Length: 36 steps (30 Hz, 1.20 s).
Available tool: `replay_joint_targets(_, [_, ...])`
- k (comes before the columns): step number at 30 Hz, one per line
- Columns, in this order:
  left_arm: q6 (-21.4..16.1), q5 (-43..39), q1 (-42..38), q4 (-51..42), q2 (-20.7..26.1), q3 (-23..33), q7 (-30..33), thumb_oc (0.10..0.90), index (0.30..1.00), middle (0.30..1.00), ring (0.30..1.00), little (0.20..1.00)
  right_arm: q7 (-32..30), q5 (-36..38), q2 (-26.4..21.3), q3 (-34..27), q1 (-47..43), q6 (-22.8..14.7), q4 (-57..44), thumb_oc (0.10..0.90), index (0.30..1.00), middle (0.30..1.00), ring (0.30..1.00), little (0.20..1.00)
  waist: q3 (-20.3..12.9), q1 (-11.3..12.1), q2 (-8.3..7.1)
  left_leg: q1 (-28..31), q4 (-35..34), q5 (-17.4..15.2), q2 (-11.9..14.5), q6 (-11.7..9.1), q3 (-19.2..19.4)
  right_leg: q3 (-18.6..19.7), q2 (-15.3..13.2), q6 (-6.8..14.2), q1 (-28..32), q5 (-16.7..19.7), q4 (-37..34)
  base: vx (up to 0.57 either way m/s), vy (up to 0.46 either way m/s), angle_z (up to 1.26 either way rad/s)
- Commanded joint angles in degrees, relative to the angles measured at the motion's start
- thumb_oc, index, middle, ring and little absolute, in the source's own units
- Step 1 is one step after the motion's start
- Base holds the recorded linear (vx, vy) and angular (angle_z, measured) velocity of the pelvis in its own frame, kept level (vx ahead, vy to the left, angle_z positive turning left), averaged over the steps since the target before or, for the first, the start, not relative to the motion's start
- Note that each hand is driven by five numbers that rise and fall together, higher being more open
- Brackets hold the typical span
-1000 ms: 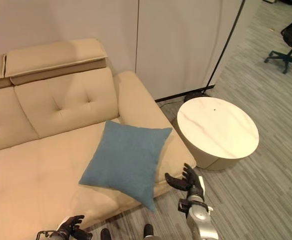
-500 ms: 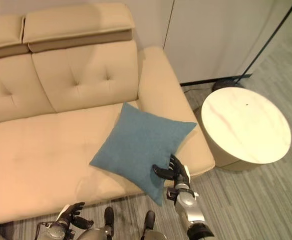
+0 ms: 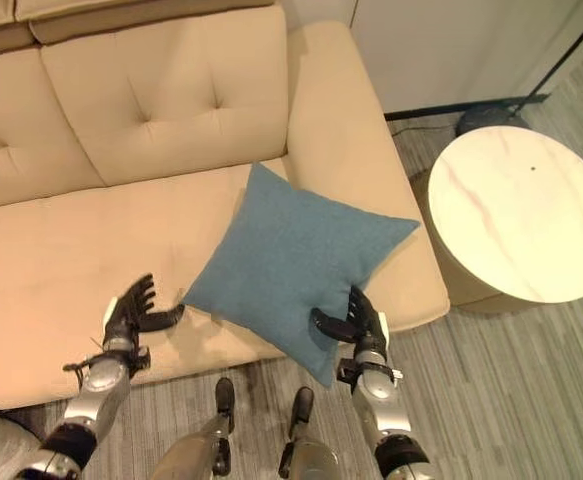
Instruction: Pick up all the scattered cushions and arrange them neatly on the sofa.
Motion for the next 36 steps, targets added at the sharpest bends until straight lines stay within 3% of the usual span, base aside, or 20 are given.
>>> replay_joint_targets(1, [-5.5, 0.2, -3.4, -1.9, 3.1, -0.9, 2.0, 0.800, 0.900, 0.900, 0.900, 0.900, 0.8, -1.5, 2.0, 4.2, -4.3, -0.2, -2.9, 0.800, 0.900, 0.900, 0.900, 0.900, -0.3, 1.2, -2.83, -3.1, 7.3, -8.0, -0.8, -1.4, 2.0, 0.0, -7.6, 6.2, -3.4, -1.5, 6.2, 0.01, 0.049, -0.10])
replay_joint_targets(10, [-5.8, 0.7, -15.7, 0.9, 7.5, -6.0, 1.5, 0.800, 0.900, 0.900, 0.900, 0.900, 1.2, -1.1, -1.5, 7.2, -11.3, -1.1, -3.9, 0.800, 0.900, 0.900, 0.900, 0.900, 1.7, -0.7, -5.04, -9.0, 10.4, -8.3, 0.1, -1.6, 3.3, 2.2, -7.3, 6.7, -8.7, 1.1, 6.2, -0.01, 0.033, -0.18])
replay_joint_targets(16, [-6.0, -4.6, -17.2, 1.1, 5.0, -8.3, -2.1, 0.800, 0.900, 0.900, 0.900, 0.900, 0.9, -2.2, -2.5, 9.2, -16.3, -1.0, -3.6, 0.800, 0.900, 0.900, 0.900, 0.900, 3.0, -1.0, -5.65, -11.9, 13.3, -9.1, 0.4, -1.8, 4.1, 3.3, -6.9, 6.7, -10.9, 1.8, 5.7, 0.00, 0.026, -0.14])
replay_joint_targets(18, [-5.8, -5.2, -16.8, 1.3, 3.4, -9.6, -3.3, 0.800, 0.900, 0.900, 0.900, 0.900, 0.9, -2.2, -1.9, 9.7, -17.1, -1.1, -3.6, 0.800, 0.900, 0.900, 0.900, 0.900, 3.0, -0.9, -5.53, -11.6, 13.8, -11.0, 0.8, -2.1, 3.7, 3.9, -6.3, 7.0, -10.7, 0.8, 5.6, 0.09, 0.009, -0.19])
replay_joint_targets(19, [-5.2, -5.5, -16.0, 1.2, 1.4, -11.2, -4.6, 0.580, 0.571, 0.571, 0.571, 0.571, 1.0, -2.3, -1.2, 10.2, -17.5, -1.1, -3.7, 0.800, 0.900, 0.900, 0.900, 0.900, 2.9, -0.9, -5.60, -11.7, 13.9, -11.0, 0.8, -2.1, 3.8, 3.9, -6.2, 7.0, -10.9, 0.8, 5.5, 0.01, -0.018, -0.21])
replay_joint_targets(20, [-5.0, -5.3, -15.7, 1.2, 0.7, -11.8, -5.1, 0.400, 0.300, 0.300, 0.300, 0.300, 1.2, -2.2, -0.9, 10.4, -17.4, -1.1, -3.8, 0.551, 0.526, 0.526, 0.526, 0.526, 2.8, -0.9, -5.60, -11.7, 13.9, -11.0, 0.8, -2.2, 3.7, 3.9, -6.2, 6.9, -10.9, 0.7, 5.5, -0.07, -0.028, -0.16])
replay_joint_targets(21, [-4.9, -5.2, -15.4, 1.1, 0.0, -12.3, -5.4, 0.400, 0.300, 0.300, 0.300, 0.300, 1.3, -2.3, -0.7, 10.7, -17.5, -1.2, -4.0, 0.400, 0.300, 0.300, 0.300, 0.300, 3.0, -1.1, -5.89, -12.4, 13.8, -9.4, 0.5, -1.7, 4.2, 3.8, -6.7, 6.4, -11.6, 1.6, 5.5, -0.07, -0.024, -0.04])
replay_joint_targets(29, [-4.7, -6.3, -10.6, -0.9, -3.9, -13.0, -6.3, 0.400, 0.300, 0.300, 0.300, 0.300, 1.9, -2.9, 1.4, 10.4, -13.4, -1.5, -7.3, 0.400, 0.300, 0.300, 0.300, 0.300, 2.5, -1.3, -5.31, -10.3, 13.5, -10.0, 0.4, -1.6, 3.7, 3.8, -6.9, 6.0, -10.2, 0.5, 6.1, -0.01, -0.047, 0.04])
replay_joint_targets(36, [-3.5, -3.2, -0.7, -7.1, -3.0, -12.7, -8.4, 0.400, 0.300, 0.300, 0.300, 0.300, 4.1, -2.9, 2.5, 8.6, -3.8, -1.8, -11.7, 0.400, 0.300, 0.300, 0.300, 0.300, 0.6, -1.8, -4.81, -4.3, 13.0, -10.9, 0.8, -1.2, 2.2, 6.2, -5.0, 4.4, -5.2, -3.0, 7.4, 0.02, -0.067, 0.08])
